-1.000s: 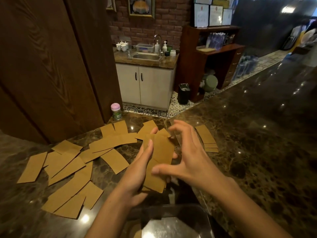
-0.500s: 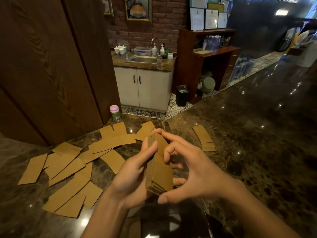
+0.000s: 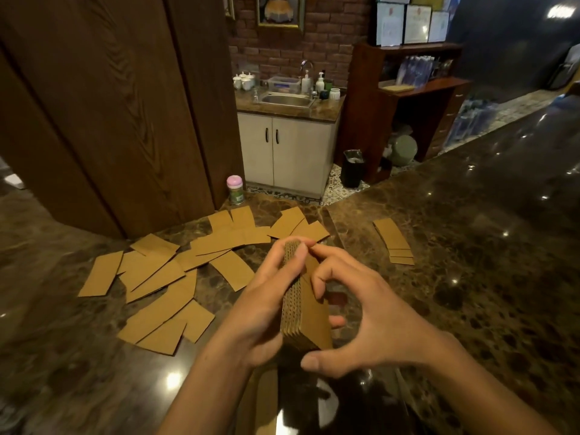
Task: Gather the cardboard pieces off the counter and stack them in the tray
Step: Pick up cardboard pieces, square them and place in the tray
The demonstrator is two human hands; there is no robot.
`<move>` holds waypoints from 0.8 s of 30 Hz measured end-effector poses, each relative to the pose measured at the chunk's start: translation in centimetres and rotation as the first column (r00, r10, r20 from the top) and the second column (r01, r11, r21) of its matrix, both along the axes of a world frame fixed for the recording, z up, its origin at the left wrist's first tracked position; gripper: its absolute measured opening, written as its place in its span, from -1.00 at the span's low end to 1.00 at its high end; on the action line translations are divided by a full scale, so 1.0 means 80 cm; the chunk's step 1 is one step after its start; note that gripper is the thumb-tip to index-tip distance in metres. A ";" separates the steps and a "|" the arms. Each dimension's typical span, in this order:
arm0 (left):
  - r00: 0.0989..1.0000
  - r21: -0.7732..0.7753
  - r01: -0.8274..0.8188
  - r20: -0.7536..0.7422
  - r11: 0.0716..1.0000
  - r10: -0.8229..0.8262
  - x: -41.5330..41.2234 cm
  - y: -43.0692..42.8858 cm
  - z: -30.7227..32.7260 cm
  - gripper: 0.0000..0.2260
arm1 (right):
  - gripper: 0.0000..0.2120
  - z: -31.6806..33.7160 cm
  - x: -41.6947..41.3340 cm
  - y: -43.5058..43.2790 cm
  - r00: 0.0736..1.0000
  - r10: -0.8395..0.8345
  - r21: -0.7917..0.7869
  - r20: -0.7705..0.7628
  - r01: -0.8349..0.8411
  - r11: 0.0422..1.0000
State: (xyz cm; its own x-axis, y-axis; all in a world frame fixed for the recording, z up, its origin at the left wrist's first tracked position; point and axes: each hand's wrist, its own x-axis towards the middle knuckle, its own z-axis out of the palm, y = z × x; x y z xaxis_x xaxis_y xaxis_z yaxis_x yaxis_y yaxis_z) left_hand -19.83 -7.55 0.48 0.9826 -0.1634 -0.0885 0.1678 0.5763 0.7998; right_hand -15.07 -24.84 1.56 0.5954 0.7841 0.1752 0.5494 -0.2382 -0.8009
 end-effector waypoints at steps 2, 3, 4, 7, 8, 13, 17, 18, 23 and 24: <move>1.000 -0.018 0.004 -0.017 1.000 -0.005 -0.008 0.000 -0.001 -0.64 | -0.43 -0.001 -0.006 0.007 1.000 -0.016 0.024 0.016 0.015 1.000; 1.000 -0.029 -0.005 -0.026 1.000 0.005 -0.014 0.002 -0.004 -0.62 | -0.42 -0.002 -0.009 0.011 1.000 -0.005 0.020 0.005 0.005 1.000; 0.999 -0.039 -0.020 -0.033 0.999 0.019 -0.018 0.005 -0.008 -0.61 | -0.42 -0.002 -0.012 0.014 1.000 0.014 0.004 -0.018 -0.014 1.000; 0.997 -0.036 -0.066 -0.034 0.997 0.065 -0.044 0.016 -0.015 -0.70 | -0.41 -0.008 -0.023 0.024 0.992 0.093 -0.048 -0.087 -0.097 0.994; 0.997 -0.015 -0.076 -0.025 0.997 0.075 -0.053 0.017 -0.017 -0.71 | -0.41 -0.010 -0.029 0.029 0.991 0.105 -0.060 -0.078 -0.110 0.992; 0.977 0.281 -0.190 0.153 0.941 0.152 -0.095 0.052 -0.034 -0.14 | -0.36 -0.024 -0.052 0.051 0.994 0.107 -0.052 -0.006 -0.107 0.993; 0.948 0.514 -0.278 0.012 0.812 0.317 -0.120 0.110 -0.076 -0.28 | -0.35 -0.028 -0.048 0.037 0.993 0.098 -0.276 -0.070 -0.114 0.954; 0.928 0.606 -0.292 -0.007 0.740 0.373 -0.128 0.119 -0.080 -0.37 | -0.36 -0.032 -0.050 0.032 0.990 0.108 -0.384 -0.092 -0.136 0.913; 0.933 0.770 -0.169 -0.076 0.615 0.352 -0.173 0.096 -0.113 -0.45 | -0.36 -0.078 -0.080 0.045 0.954 0.300 -0.680 -0.012 -0.228 0.697; 0.949 0.753 -0.103 -0.122 0.650 0.292 -0.176 0.084 -0.120 -0.44 | -0.36 -0.089 -0.086 0.053 0.949 0.315 -0.686 0.003 -0.227 0.691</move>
State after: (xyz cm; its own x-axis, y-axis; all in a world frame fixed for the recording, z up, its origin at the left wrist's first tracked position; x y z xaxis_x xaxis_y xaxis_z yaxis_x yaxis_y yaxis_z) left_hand -33.91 -0.85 -9.08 0.9226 0.2426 -0.3001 0.3390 -0.1379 0.9306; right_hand -21.94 -20.60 -5.52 0.3488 0.8432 -0.4091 0.7502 -0.5128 -0.4174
